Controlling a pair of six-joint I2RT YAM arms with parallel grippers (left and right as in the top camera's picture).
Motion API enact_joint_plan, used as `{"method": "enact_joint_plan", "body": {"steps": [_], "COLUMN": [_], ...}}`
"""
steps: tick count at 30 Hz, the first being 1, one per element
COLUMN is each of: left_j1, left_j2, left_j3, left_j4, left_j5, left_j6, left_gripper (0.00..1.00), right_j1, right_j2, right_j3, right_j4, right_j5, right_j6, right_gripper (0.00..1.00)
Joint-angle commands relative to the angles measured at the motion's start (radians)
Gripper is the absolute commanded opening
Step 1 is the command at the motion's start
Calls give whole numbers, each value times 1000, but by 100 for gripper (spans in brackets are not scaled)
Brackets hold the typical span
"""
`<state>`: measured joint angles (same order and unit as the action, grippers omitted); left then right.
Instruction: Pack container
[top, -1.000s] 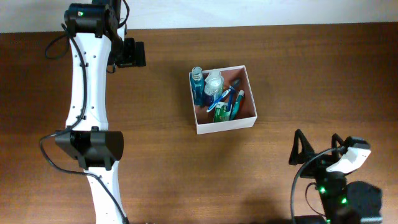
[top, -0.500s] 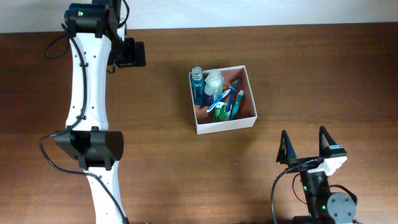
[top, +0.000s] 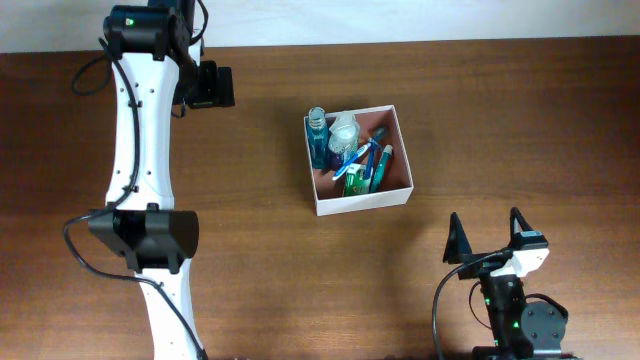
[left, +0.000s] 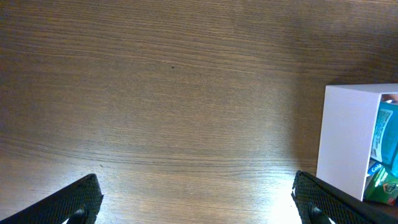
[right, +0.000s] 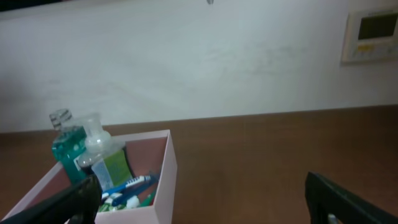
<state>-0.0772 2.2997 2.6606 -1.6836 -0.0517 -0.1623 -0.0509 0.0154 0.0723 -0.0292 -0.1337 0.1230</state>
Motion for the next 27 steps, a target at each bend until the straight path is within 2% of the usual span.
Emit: {"method": "enact_joint_plan", "body": {"steps": [1,27], "left_j1": [-3,-1], "left_j2": [-31,-31], "left_j3": [-3,-3], "left_j4": [-1,-1], "left_j5": [7,7], "left_j6": [-6,-6], "left_gripper": [99,99], "right_j1": [-10,-9], "right_j2": [-12,-12], "right_j3": [-14,-67], "right_j4": [-16,-35], "right_j5": [-13,-13], "right_j6": [-11,-11], "right_gripper": [99,99]}}
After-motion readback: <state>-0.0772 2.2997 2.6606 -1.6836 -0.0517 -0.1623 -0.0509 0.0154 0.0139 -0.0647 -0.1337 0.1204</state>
